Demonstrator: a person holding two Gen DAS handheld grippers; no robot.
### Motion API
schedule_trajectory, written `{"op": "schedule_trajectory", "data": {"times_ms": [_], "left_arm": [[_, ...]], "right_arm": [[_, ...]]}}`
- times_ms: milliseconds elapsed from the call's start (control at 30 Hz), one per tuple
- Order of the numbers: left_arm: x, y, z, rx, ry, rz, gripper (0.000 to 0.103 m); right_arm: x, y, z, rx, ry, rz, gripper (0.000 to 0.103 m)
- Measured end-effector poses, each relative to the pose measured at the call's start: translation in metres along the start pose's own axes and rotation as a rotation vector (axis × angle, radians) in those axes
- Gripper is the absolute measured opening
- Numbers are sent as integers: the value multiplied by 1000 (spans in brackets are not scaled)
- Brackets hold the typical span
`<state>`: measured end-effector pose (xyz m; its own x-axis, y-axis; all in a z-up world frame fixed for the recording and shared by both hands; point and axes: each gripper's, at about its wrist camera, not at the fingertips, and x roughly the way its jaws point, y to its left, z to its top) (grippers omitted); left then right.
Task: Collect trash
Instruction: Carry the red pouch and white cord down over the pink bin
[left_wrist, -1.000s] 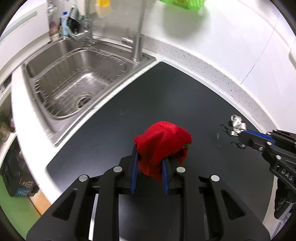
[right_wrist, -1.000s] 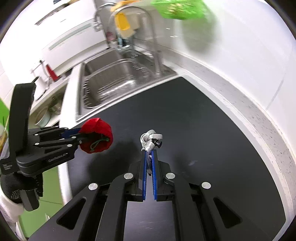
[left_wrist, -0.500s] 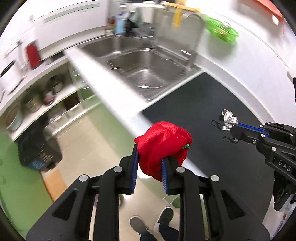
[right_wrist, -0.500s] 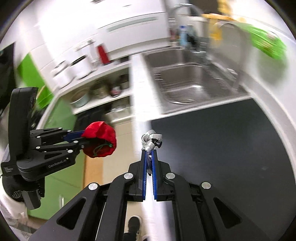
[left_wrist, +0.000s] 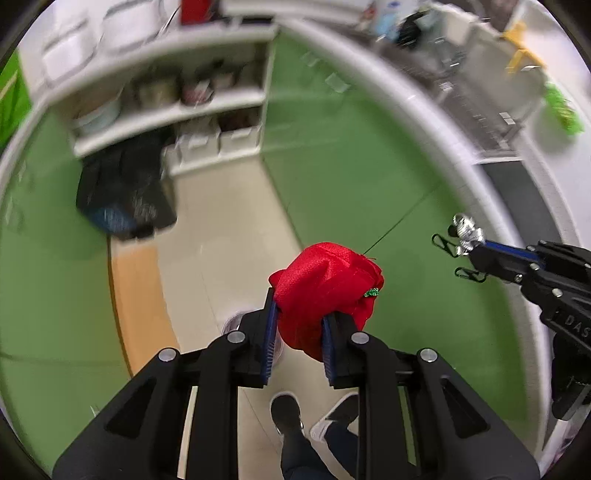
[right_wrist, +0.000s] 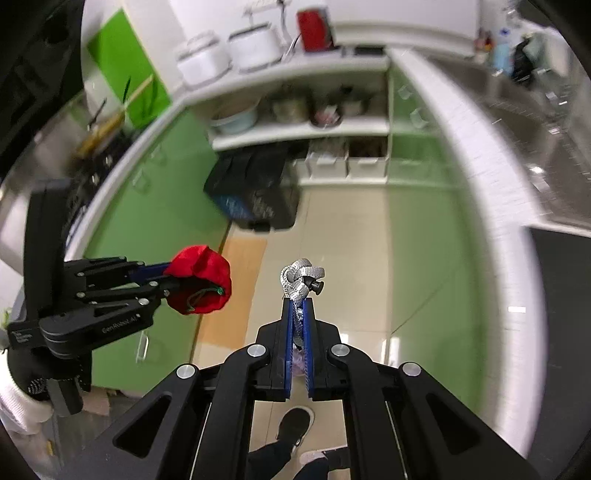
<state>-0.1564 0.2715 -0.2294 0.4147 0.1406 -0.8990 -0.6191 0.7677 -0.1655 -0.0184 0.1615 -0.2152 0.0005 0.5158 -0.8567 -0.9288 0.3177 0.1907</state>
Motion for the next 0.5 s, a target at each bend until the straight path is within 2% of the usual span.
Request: {"op": "schedule_trajectory", "data": {"times_ms": [233, 367, 500], "left_arm": [[133, 65, -56, -103, 117, 8, 21], [196, 88, -84, -127, 153, 5, 22], [240, 109, -106, -162, 176, -3, 25]], "right_arm": [[138, -6, -23, -28, 127, 38, 5], [193, -9, -42, -38, 171, 40, 5], [238, -12, -59, -38, 206, 48, 5]]}}
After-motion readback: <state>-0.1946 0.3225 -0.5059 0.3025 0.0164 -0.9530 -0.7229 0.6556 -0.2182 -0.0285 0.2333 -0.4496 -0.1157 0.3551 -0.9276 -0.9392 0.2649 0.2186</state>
